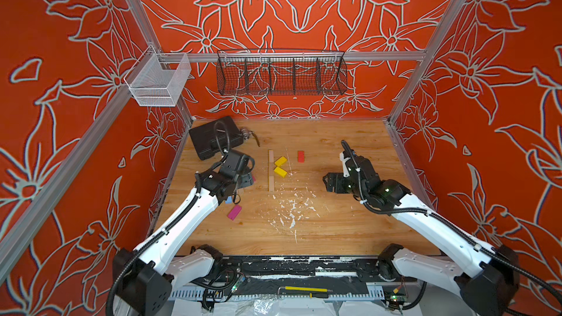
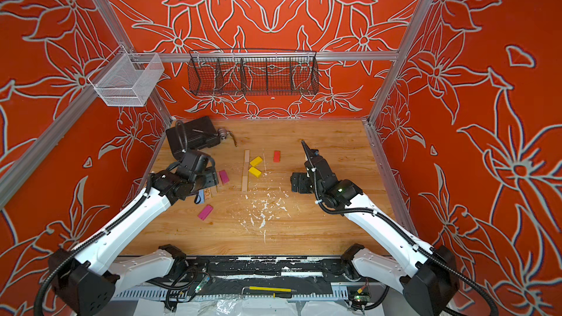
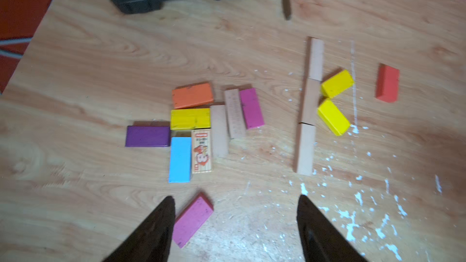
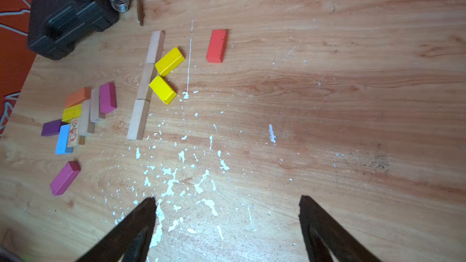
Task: Assemble the letter k with building blocks
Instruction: Pick up the building block from the center of the board.
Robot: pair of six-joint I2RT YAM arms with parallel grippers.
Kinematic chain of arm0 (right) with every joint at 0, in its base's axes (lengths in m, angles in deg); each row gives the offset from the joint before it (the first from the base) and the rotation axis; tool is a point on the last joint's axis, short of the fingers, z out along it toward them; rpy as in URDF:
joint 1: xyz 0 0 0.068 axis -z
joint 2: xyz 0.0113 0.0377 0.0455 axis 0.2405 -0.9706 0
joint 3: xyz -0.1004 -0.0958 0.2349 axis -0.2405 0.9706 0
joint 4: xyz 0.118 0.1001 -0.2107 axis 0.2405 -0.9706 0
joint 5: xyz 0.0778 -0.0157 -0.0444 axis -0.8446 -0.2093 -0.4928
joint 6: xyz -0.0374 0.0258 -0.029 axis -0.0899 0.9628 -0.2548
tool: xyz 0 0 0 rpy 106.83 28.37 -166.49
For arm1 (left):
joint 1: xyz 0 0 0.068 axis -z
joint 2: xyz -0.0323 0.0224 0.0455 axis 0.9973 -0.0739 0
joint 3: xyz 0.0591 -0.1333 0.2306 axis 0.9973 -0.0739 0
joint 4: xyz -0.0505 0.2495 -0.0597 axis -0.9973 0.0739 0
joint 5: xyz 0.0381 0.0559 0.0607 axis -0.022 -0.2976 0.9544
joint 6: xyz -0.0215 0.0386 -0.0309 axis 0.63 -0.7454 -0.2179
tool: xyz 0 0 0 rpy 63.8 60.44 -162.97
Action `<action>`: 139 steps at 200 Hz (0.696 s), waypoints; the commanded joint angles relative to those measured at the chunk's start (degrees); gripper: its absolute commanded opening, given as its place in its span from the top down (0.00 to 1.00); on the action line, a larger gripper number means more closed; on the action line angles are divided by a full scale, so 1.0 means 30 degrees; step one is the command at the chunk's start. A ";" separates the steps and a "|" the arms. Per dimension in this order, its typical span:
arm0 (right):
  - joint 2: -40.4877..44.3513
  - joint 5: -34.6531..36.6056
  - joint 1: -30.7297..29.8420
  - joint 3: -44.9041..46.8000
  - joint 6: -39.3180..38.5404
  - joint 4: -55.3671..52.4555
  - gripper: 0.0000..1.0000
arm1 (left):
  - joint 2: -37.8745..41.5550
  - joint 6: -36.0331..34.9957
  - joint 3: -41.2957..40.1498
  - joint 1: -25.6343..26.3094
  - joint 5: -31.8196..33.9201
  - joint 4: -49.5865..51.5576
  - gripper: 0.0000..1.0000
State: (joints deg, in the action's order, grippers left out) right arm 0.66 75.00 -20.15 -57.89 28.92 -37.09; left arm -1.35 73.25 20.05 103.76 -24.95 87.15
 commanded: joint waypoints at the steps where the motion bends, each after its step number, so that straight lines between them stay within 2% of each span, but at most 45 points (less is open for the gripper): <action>1: -0.0517 -0.2793 0.0055 -0.0875 -0.0434 0.1086 0.10 | 0.0016 0.0803 -0.1456 -0.1914 -0.0554 -0.1040 0.26; 22: -0.1190 -0.5058 0.0010 -0.1138 -0.0291 0.1709 0.10 | -0.1111 0.1204 -0.2061 -0.2988 -0.0405 -0.1035 0.26; 43: -0.1686 -0.6283 -0.0100 -0.1311 -0.0273 0.2021 0.10 | -0.2386 0.1988 -0.2913 -0.3787 -0.0203 -0.1792 0.27; 62: -0.1951 -0.6475 -0.0137 -0.1611 -0.0581 0.1646 0.10 | -0.3246 0.1860 -0.3805 -0.4579 -0.1101 -0.3401 0.36; 84: -0.2005 -0.6231 -0.0130 -0.2043 -0.1163 0.0726 0.10 | -0.4266 0.1321 -0.3710 -0.4953 -0.1424 -0.3540 0.45; 123: -0.1806 -0.5811 -0.0130 -0.2151 -0.1645 -0.0042 0.09 | -0.5259 0.0071 -0.3783 -0.5472 -0.3711 -0.4205 0.49; 139: -0.1705 -0.5772 -0.0130 -0.2151 -0.1615 -0.0197 0.09 | -0.5598 -0.0123 -0.3703 -0.5498 -0.3970 -0.3999 0.51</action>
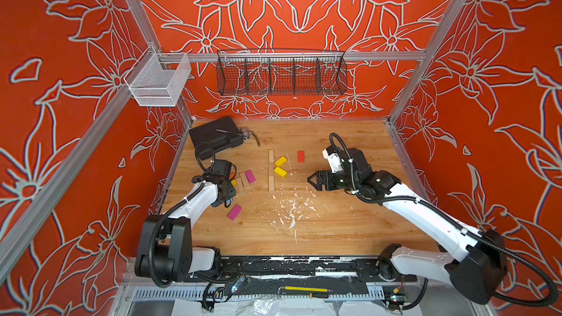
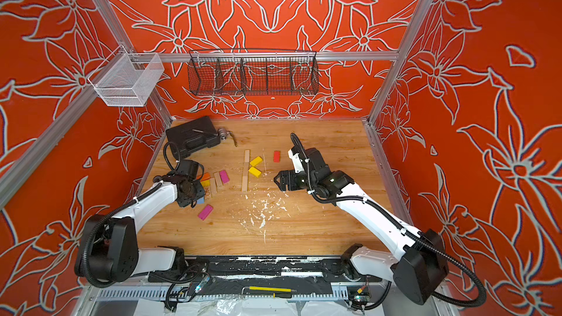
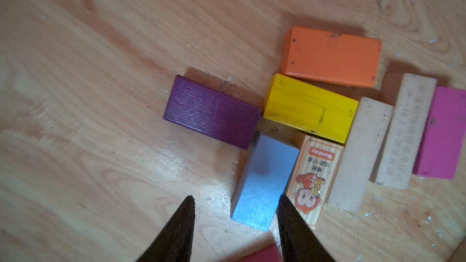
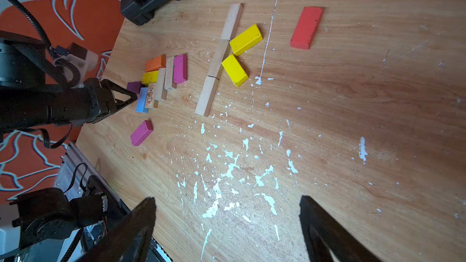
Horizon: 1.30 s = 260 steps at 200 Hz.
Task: Assemble the letter k with building blocks
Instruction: Pick up the building block from the center of the board.
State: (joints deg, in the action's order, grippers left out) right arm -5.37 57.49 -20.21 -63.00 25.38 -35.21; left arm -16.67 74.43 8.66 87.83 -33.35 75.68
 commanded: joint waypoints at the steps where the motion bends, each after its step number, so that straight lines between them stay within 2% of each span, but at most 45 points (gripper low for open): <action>1: 0.0318 0.0064 -0.0108 -0.0446 -0.0430 -0.0842 0.09 | -0.0510 -0.0533 0.0096 -0.0189 -0.1172 -0.0164 0.51; 111: 0.0802 0.0592 -0.0108 -0.0122 0.0408 -0.0814 0.09 | -0.2187 -0.1333 0.0309 -0.0743 -0.2432 -0.0282 0.56; 179: 0.0711 0.0847 -0.0108 -0.0388 0.0739 -0.0977 0.09 | -0.3278 -0.0885 0.0832 -0.1170 -0.2625 0.0658 0.66; 224: 0.0514 0.0769 -0.0122 -0.0588 0.0834 -0.0950 0.09 | -0.2073 -0.0756 0.0745 -0.1158 -0.1774 0.1450 0.65; 260: 0.0293 0.0592 -0.0108 -0.0929 0.0753 -0.1059 0.09 | -0.2289 -0.0812 0.0679 -0.1172 -0.2022 0.1345 0.58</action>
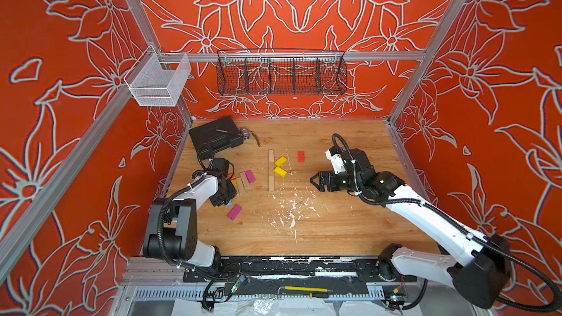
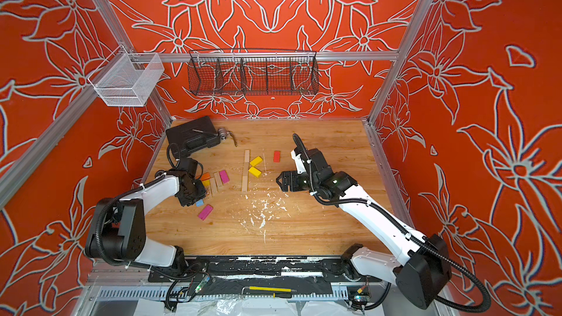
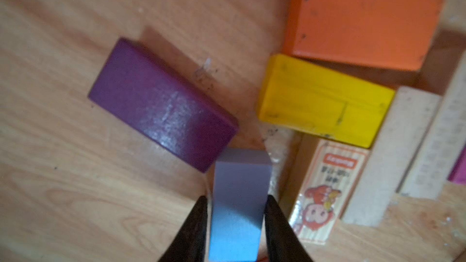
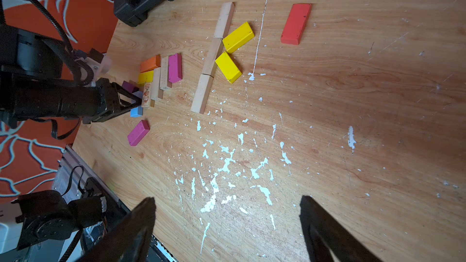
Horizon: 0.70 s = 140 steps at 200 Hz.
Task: Assemble the letter k with building blocks
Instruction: Pick up the building block from the center of the board.
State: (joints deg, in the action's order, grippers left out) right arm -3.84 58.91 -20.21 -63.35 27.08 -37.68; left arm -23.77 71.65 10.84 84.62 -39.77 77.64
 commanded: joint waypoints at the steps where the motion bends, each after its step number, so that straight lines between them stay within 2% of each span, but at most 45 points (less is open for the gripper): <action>1: -0.0213 0.0133 -0.0108 -0.0820 0.0167 -0.0239 0.09 | 0.0051 0.0113 -0.0031 -0.0094 0.0090 0.0687 0.57; 31: -0.0232 0.0264 -0.0108 -0.0828 0.0178 -0.0390 0.09 | -0.0547 0.0017 0.0191 -0.0079 -0.0216 0.0627 0.57; 72: -0.0041 0.0499 -0.0109 -0.0595 0.0379 -0.0361 0.09 | -0.0506 -0.0080 0.0309 -0.0094 -0.0145 0.0710 0.66; 140: 0.0054 0.0933 -0.0108 -0.0593 0.0419 -0.0387 0.09 | 0.1262 -0.0462 0.1235 0.0023 -0.0693 0.1759 0.77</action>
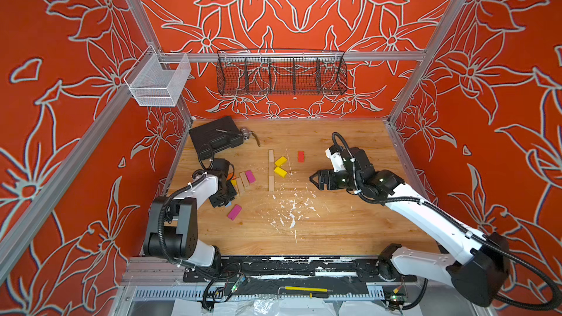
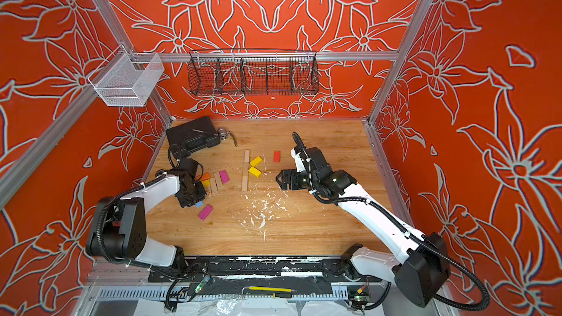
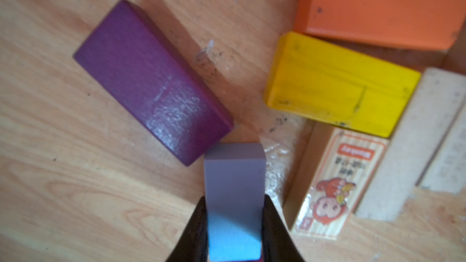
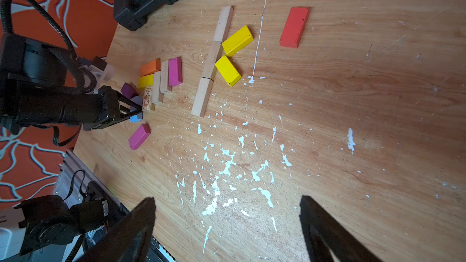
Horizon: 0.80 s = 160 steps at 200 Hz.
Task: Assemble the letter k with building blocks
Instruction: Pick up the building block from the center of the board.
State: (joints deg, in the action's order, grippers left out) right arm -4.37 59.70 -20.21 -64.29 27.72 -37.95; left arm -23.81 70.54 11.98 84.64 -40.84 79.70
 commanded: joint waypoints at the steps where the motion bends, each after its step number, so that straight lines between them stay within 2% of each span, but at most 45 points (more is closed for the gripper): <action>1: 0.0215 0.0688 -0.0108 -0.0280 0.0234 -0.0301 0.09 | 0.1345 -0.0081 0.0891 0.0020 -0.0355 0.1108 0.77; 38: 0.0482 0.1610 -0.0108 -0.0254 0.0369 -0.0361 0.08 | 0.3408 0.0015 0.2739 0.1114 -0.0335 0.2525 0.78; 82: 0.1104 0.2873 -0.0084 -0.0113 0.0689 -0.0492 0.08 | 0.3998 0.1233 0.5536 0.4600 -0.0166 0.2845 0.78; 118: 0.1826 0.3661 -0.0079 0.0361 0.1105 -0.0391 0.08 | 0.2238 0.1873 0.8129 0.7861 0.0308 0.2464 0.78; 160: 0.2326 0.3904 -0.0079 0.0744 0.1459 -0.0438 0.08 | -0.1822 0.1772 1.1526 1.0965 0.0847 0.2163 0.78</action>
State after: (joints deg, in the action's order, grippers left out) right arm 1.49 69.53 -20.21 -63.20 30.23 -38.21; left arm -22.59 75.06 41.58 113.51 -40.27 85.82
